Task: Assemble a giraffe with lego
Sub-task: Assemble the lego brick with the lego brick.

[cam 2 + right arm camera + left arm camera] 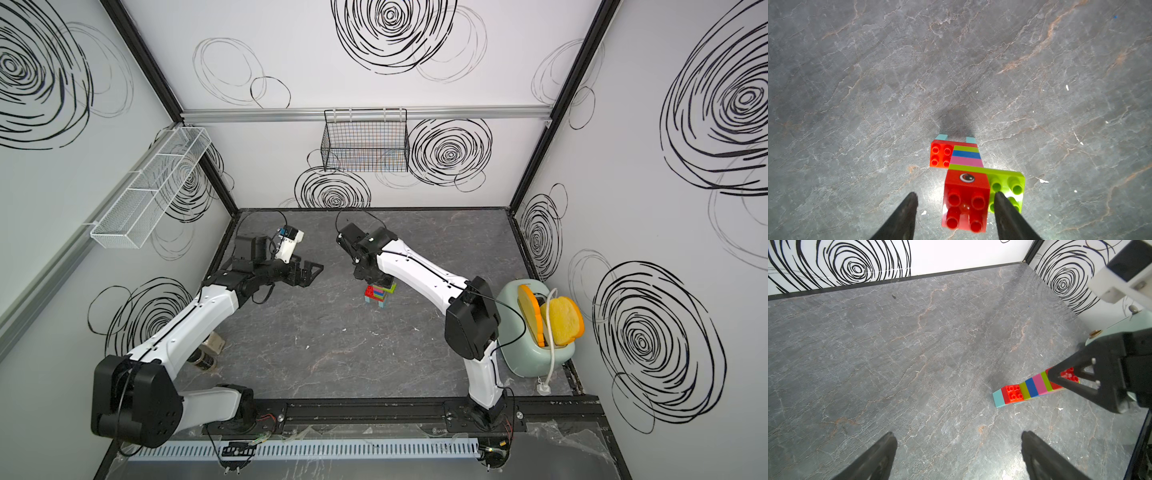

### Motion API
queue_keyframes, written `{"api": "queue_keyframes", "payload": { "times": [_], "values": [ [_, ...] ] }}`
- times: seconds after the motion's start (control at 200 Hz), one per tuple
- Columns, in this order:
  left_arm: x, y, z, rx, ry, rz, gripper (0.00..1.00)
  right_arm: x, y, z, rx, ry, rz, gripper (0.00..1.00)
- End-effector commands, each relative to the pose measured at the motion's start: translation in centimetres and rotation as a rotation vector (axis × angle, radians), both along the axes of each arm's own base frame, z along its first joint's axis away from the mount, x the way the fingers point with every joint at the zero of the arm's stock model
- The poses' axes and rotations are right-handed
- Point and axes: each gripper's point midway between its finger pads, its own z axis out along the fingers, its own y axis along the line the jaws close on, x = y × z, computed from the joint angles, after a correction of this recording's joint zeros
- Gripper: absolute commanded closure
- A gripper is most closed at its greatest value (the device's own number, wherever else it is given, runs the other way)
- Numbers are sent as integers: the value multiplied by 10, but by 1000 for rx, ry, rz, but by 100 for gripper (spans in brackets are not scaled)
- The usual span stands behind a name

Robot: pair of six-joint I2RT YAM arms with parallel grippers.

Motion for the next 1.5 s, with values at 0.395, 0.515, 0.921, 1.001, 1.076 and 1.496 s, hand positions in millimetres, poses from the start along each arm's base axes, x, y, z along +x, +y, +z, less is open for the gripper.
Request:
{"api": "queue_keyframes", "payload": {
  "times": [0.395,0.515,0.921,1.001,1.076,1.496],
  "values": [
    [0,-3,2,-11,-20,-20,2,2,-8,42,-29,-93,22,72],
    [-1,-4,2,-13,-21,-21,2,3,-8,44,-33,-99,22,72],
    [-1,-3,2,-14,-22,-19,2,-13,-16,-33,-97,67,25,100],
    [-1,-2,2,-13,-22,-17,2,-18,-21,-50,-118,99,25,100],
    [-1,-2,2,-15,-22,-16,2,-21,-21,-55,-111,113,26,100],
    [-1,-2,2,-15,-22,-16,2,7,1,19,-38,-52,116,82]
  ]
}}
